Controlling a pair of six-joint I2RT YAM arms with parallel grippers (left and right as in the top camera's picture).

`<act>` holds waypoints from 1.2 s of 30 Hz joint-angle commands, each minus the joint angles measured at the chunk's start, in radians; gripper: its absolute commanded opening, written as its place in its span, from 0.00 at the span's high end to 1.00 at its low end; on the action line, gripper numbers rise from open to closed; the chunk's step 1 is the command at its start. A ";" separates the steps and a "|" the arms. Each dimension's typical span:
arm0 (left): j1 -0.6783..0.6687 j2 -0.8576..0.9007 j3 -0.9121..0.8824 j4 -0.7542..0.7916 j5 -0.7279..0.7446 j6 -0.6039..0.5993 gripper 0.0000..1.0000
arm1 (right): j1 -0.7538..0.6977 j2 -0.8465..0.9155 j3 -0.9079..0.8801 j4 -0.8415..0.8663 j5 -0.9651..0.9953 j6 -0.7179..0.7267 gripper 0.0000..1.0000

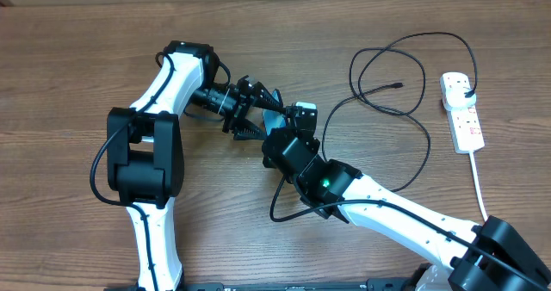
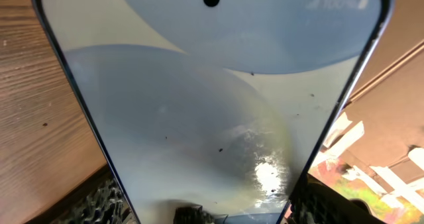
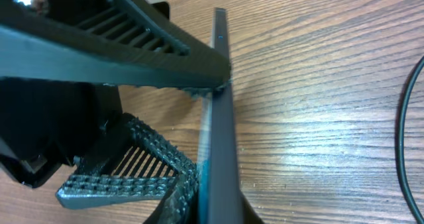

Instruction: Plug charger to phone and switch on socket

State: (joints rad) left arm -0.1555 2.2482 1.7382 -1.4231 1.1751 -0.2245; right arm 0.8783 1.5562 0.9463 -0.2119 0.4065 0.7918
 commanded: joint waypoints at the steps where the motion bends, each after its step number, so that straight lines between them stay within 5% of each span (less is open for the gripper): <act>1: -0.001 0.008 0.026 0.006 0.019 0.011 0.21 | 0.010 0.004 0.016 0.004 0.001 -0.038 0.92; 8: 0.010 0.008 0.026 0.014 0.005 0.011 0.08 | 0.009 0.002 0.016 -0.006 0.032 -0.039 0.96; 16: 0.080 0.006 0.045 0.006 -0.049 0.040 0.11 | -0.031 -0.070 0.016 -0.035 0.049 -0.038 0.96; 22: 0.167 -0.055 0.121 -0.084 -0.062 0.171 0.16 | -0.156 -0.226 0.016 -0.158 0.040 0.004 0.96; 36: 0.316 -0.752 0.136 -0.218 -0.399 0.228 0.19 | -0.466 -0.717 0.010 -0.558 -0.126 0.125 0.96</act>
State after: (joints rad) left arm 0.1596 1.6299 1.8763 -1.6352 0.8532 -0.0227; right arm 0.4366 0.8799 0.9463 -0.7506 0.3122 0.8742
